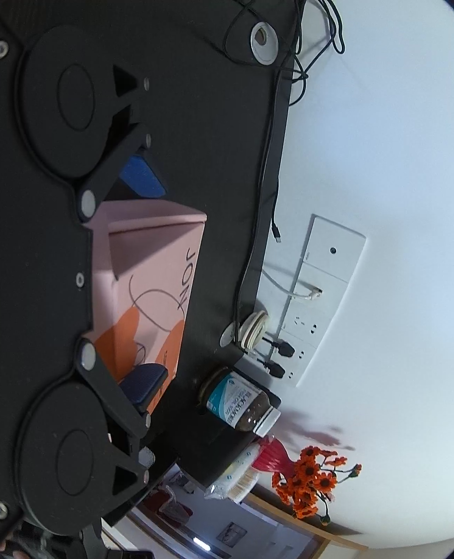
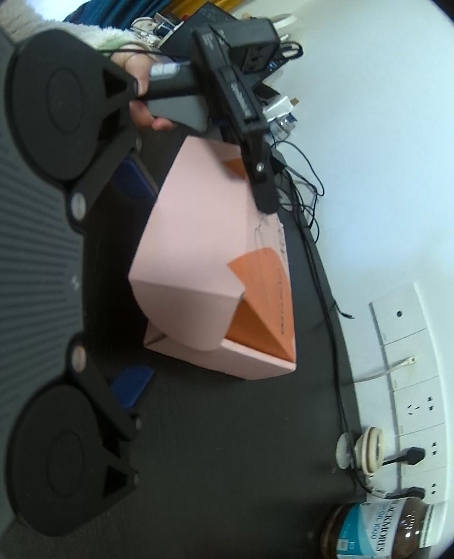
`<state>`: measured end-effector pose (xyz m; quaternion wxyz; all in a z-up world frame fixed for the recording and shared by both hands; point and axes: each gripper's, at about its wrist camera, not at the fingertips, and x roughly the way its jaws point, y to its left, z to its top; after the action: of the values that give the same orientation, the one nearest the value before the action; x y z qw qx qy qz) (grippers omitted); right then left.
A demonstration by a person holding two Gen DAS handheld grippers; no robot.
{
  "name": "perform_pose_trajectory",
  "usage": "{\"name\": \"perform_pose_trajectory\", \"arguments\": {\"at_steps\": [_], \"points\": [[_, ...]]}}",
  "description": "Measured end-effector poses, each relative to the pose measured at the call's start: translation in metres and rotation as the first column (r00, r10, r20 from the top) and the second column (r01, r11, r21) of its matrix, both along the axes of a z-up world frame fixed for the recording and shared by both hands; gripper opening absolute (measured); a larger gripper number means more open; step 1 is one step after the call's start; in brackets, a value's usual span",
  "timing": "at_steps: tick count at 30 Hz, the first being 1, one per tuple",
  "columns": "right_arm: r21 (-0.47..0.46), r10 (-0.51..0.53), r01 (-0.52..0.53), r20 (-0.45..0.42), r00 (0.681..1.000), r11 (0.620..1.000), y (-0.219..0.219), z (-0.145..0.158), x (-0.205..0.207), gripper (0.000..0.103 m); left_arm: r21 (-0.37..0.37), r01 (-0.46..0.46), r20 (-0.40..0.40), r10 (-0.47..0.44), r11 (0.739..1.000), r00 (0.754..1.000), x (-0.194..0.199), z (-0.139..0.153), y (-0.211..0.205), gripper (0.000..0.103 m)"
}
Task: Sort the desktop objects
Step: 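Press the closed lid down onto the box with the right gripper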
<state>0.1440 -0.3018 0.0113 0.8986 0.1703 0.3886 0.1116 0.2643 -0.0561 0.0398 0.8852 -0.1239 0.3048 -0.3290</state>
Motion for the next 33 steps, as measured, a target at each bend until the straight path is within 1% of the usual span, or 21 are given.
{"name": "perform_pose_trajectory", "arguments": {"at_steps": [4, 7, 12, 16, 20, 25, 28, 30, 33], "points": [[-0.011, -0.013, 0.013, 0.038, 0.999, 1.000, -0.004, 0.008, -0.004, 0.102, 0.001, -0.006, -0.007, 0.006, 1.000, 1.000, 0.002, -0.002, 0.000, 0.103], [-0.015, -0.024, 0.025, 0.066, 0.997, 1.000, -0.008, 0.013, -0.006, 0.102, 0.015, -0.011, -0.002, 0.011, 1.000, 1.000, 0.002, -0.004, -0.002, 0.103], [0.040, -0.099, 0.096, 0.091, 0.991, 0.995, -0.015, 0.017, 0.007, 0.102, 0.024, -0.017, -0.009, 0.018, 1.000, 1.000, 0.003, -0.007, -0.004, 0.103], [0.019, -0.168, 0.167, 0.065, 0.984, 0.986, -0.014, 0.008, 0.025, 0.102, 0.037, -0.025, -0.011, 0.026, 0.999, 1.000, 0.004, -0.009, -0.004, 0.103], [0.027, -0.226, 0.224, 0.056, 0.973, 0.974, -0.013, 0.002, 0.038, 0.102, 0.035, -0.028, -0.006, 0.028, 0.999, 1.000, 0.005, -0.011, -0.004, 0.103], [0.064, -0.292, 0.289, 0.038, 0.956, 0.955, -0.016, -0.006, 0.050, 0.102, 0.060, -0.078, 0.008, 0.078, 0.995, 0.997, 0.006, -0.009, 0.001, 0.103], [0.087, -0.331, 0.328, 0.028, 0.943, 0.941, -0.021, -0.011, 0.055, 0.102, 0.056, -0.087, -0.005, 0.088, 0.995, 0.996, 0.009, -0.009, 0.004, 0.103], [0.104, -0.344, 0.340, 0.022, 0.939, 0.935, -0.023, -0.014, 0.057, 0.102, 0.055, -0.090, -0.012, 0.091, 0.994, 0.996, 0.011, -0.009, 0.006, 0.103], [0.114, -0.354, 0.350, 0.023, 0.935, 0.930, -0.023, -0.016, 0.057, 0.102, 0.075, -0.108, 0.010, 0.107, 0.991, 0.994, 0.011, -0.008, 0.007, 0.103]]}}
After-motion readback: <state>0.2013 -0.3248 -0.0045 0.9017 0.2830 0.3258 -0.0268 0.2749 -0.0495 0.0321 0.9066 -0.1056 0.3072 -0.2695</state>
